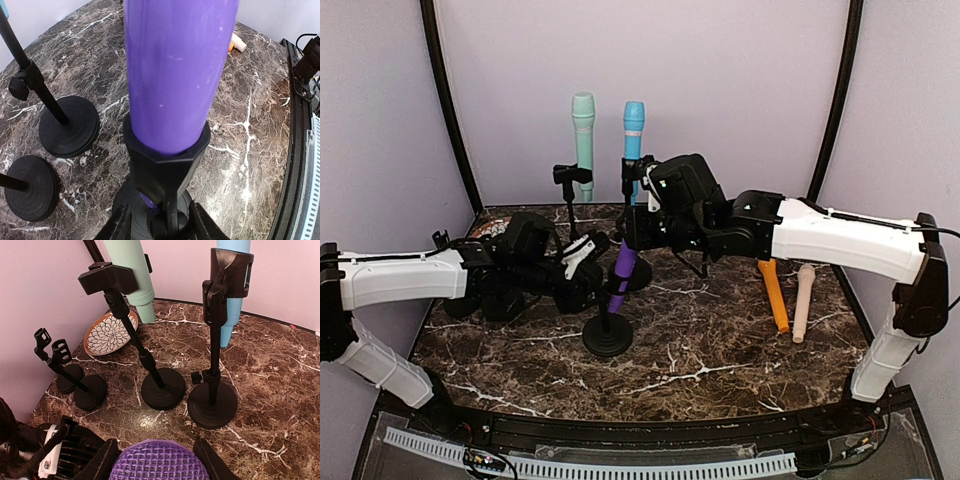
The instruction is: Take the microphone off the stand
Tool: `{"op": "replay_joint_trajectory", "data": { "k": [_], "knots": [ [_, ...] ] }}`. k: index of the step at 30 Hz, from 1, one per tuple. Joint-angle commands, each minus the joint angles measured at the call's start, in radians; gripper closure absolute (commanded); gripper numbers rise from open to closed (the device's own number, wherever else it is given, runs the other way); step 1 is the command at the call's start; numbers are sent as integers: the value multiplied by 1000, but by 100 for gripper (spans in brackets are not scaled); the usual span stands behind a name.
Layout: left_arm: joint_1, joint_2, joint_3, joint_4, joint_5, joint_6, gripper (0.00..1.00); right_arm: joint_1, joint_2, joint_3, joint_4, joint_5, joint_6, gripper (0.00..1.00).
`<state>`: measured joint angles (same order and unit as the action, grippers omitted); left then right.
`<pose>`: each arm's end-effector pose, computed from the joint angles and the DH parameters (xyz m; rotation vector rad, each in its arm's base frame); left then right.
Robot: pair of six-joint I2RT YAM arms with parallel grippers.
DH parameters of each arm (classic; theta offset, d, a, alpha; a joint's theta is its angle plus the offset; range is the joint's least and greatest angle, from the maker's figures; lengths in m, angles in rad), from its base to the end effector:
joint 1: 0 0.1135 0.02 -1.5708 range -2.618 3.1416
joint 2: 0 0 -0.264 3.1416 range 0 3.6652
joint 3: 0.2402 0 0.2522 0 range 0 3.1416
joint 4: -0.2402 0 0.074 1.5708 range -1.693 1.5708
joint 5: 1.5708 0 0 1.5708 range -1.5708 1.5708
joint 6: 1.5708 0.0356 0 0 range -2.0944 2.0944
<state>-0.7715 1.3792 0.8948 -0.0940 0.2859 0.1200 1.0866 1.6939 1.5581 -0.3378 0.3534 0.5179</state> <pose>0.2116 -0.2199 0.2526 1.1009 1.9072 -0.6798 0.1966 0.3472 0.3528 -0.3627 2.0436 0.6505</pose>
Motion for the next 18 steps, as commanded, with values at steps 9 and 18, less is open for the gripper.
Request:
{"op": "replay_joint_trajectory", "data": {
  "k": [9, 18],
  "knots": [
    [-3, 23, 13, 0, 21, 11, 83, 21, -55, -27, 10, -5, -6, 78],
    [-31, -29, -9, 9, 150, 64, 100, -57, -228, -201, 146, -259, -139, 86]
  ]
}}
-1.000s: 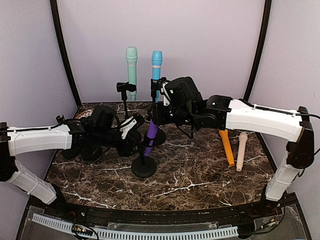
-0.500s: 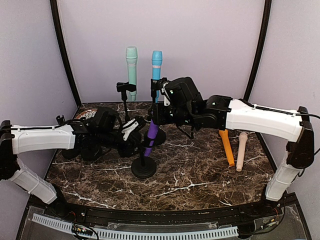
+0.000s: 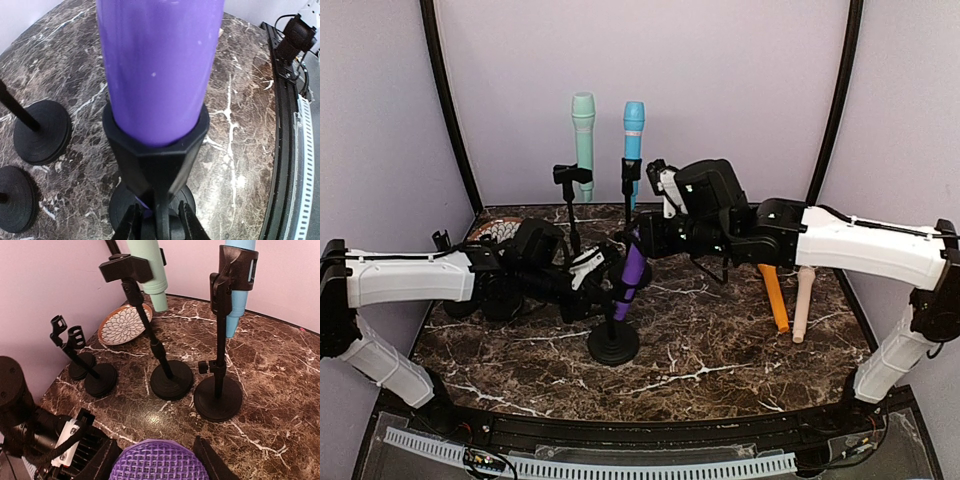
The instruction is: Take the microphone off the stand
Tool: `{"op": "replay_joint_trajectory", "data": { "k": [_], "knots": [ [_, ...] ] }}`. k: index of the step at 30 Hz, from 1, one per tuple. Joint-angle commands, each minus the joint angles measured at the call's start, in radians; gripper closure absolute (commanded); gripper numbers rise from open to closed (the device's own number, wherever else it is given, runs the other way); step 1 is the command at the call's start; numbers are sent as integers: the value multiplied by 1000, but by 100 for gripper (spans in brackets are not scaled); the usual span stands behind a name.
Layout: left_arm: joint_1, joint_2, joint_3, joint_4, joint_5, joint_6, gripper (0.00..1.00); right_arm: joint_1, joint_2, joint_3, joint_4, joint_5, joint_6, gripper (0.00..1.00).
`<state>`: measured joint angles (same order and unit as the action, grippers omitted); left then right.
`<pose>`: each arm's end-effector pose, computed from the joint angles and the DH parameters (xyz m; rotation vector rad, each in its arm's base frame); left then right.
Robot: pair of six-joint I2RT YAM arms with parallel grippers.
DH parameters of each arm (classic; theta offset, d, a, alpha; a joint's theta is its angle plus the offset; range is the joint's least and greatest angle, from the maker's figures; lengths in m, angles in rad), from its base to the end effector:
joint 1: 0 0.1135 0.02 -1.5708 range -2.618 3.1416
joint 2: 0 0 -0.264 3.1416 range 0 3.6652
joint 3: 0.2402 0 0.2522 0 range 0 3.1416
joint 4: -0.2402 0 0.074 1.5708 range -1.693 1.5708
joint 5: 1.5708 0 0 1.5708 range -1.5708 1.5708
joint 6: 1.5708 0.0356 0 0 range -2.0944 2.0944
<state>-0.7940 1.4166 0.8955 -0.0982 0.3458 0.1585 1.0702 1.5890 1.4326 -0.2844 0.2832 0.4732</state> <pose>0.2082 -0.2290 0.2421 1.2035 1.8943 -0.7307 0.1882 0.3233 0.3524 -0.4269 2.0191 0.6986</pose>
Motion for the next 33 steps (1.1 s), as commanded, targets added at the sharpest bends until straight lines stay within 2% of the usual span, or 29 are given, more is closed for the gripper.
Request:
{"op": "replay_joint_trajectory", "data": {
  "k": [1, 2, 6, 10, 15, 19, 26, 33],
  "knots": [
    [-15, -73, -11, 14, 106, 40, 100, -58, -155, -102, 122, -254, -114, 86],
    [-18, -85, -17, 15, 137, 46, 100, -72, -177, -129, 138, -343, -133, 86],
    [-46, -104, -30, 10, 192, 84, 100, -91, -248, -176, 172, -536, -217, 86],
    [-71, -90, -22, -9, 181, 102, 100, -93, -282, -187, 167, -572, -229, 87],
    [-84, -81, -20, -9, 106, 97, 100, -93, -291, -223, 212, -505, -168, 87],
    [-93, -75, -25, -2, 22, 90, 100, -92, -262, -223, 215, -385, -73, 87],
    [-115, -60, -29, -1, -95, 88, 100, -92, -194, -135, 105, -177, 59, 88],
    [-121, -56, -29, -3, -121, 91, 100, -92, -172, -81, 69, -89, 88, 88]
  ]
}}
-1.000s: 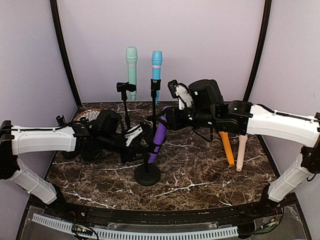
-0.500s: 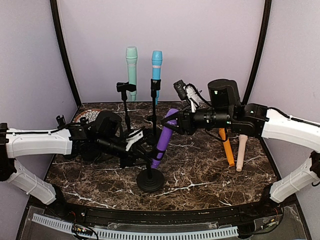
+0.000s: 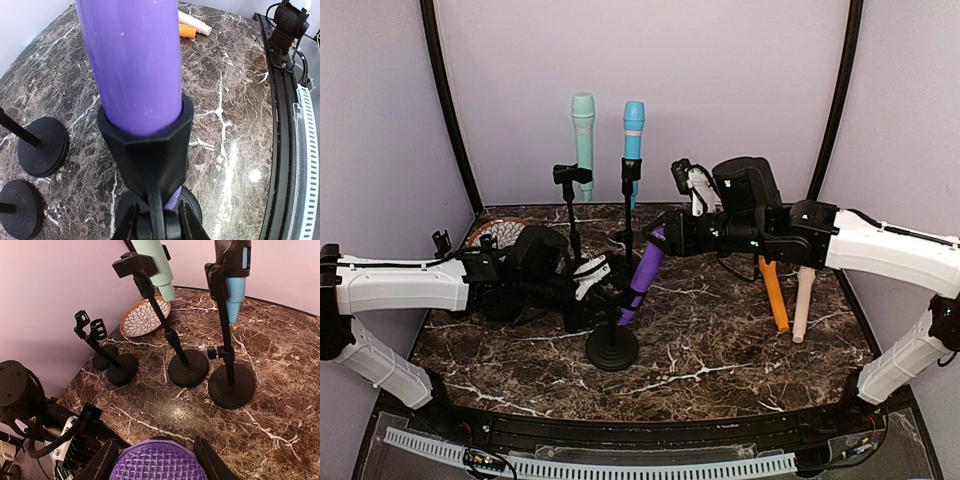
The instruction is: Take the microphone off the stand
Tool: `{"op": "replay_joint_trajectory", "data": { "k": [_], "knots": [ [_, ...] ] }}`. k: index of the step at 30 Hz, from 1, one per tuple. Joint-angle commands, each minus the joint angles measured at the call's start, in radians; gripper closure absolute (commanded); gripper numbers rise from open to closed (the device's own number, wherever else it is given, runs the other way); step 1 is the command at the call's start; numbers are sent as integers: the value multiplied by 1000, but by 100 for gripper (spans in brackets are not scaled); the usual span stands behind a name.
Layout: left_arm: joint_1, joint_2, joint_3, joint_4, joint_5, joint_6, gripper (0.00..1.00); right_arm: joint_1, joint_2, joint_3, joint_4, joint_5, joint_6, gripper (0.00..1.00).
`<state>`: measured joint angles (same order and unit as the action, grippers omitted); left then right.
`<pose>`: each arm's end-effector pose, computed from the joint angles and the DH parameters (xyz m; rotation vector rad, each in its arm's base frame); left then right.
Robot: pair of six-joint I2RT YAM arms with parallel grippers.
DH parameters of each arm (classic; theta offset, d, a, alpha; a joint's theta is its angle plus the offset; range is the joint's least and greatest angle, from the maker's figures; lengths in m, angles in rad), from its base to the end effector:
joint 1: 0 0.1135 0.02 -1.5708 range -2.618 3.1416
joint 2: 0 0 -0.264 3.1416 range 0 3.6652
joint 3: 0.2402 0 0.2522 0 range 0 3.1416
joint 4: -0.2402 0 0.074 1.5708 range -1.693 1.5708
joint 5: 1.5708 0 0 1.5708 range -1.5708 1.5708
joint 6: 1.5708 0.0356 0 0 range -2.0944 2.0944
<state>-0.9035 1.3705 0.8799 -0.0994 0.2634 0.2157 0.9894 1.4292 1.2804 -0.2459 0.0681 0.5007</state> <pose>0.1795 -0.2428 0.2494 1.3067 1.7914 -0.6740 0.1860 0.2786 0.3558 -0.4569 2.0275 0.8873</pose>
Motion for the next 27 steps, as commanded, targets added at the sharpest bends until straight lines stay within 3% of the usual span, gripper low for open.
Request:
{"op": "replay_joint_trajectory", "data": {
  "k": [1, 11, 27],
  "knots": [
    [-13, -9, -13, -2, -39, 34, 100, -12, -12, 77, 23, 137, 61, 88],
    [-16, -5, -12, -4, -34, 34, 100, -11, -37, 81, 7, 140, 31, 88],
    [-18, -25, -19, 0, 109, 50, 100, -71, -222, -67, 241, -336, -139, 88]
  ]
}}
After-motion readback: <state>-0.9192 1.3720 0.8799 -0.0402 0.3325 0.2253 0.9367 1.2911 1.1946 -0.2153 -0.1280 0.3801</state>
